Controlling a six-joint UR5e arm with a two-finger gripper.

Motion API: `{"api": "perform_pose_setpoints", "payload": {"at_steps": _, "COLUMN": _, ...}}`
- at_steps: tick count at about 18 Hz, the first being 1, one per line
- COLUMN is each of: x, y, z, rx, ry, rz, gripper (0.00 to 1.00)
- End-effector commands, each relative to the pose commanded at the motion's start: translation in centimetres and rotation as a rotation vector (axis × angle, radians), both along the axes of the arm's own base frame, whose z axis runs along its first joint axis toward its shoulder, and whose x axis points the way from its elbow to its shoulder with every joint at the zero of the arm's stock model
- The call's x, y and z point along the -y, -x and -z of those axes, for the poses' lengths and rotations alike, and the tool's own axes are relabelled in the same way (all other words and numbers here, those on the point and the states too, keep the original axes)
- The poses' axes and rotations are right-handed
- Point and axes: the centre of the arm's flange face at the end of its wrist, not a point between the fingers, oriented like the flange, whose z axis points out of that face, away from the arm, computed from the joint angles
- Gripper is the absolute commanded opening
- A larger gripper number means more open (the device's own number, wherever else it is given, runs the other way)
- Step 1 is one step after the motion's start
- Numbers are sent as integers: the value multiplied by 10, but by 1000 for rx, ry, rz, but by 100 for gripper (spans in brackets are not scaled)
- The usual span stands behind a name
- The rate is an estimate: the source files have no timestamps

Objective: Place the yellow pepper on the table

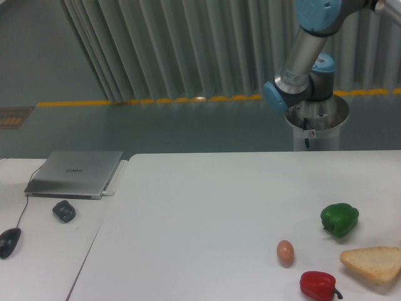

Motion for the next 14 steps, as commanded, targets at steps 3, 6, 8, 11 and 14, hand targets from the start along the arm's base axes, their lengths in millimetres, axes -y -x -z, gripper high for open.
{"api": "perform_pose_setpoints", "payload": {"at_steps": 3, "x": -17, "y": -24, "z": -21, "rx": -65, "ry": 3, "rz": 158, "gripper": 64}}
{"api": "perform_pose_setpoints", "payload": {"at_steps": 6, "x": -22, "y": -41, "z": -33, "rx": -109, "ry": 24, "rz": 319, "gripper": 64}}
{"api": "perform_pose_setpoints", "payload": {"at_steps": 8, "x": -22, "y": -51, "z": -40, "rx": -163, "ry": 44, "rz": 438, "gripper": 64}}
{"api": "perform_pose_setpoints", "payload": {"at_steps": 11, "x": -46, "y": -81, "z": -45, "rx": -263, "ry": 137, "rz": 691, "gripper": 64}}
{"api": "perform_pose_setpoints", "payload": {"at_steps": 14, "x": -72, "y": -116, "z": -29, "rx": -302, "ry": 300, "rz": 980, "gripper": 64}}
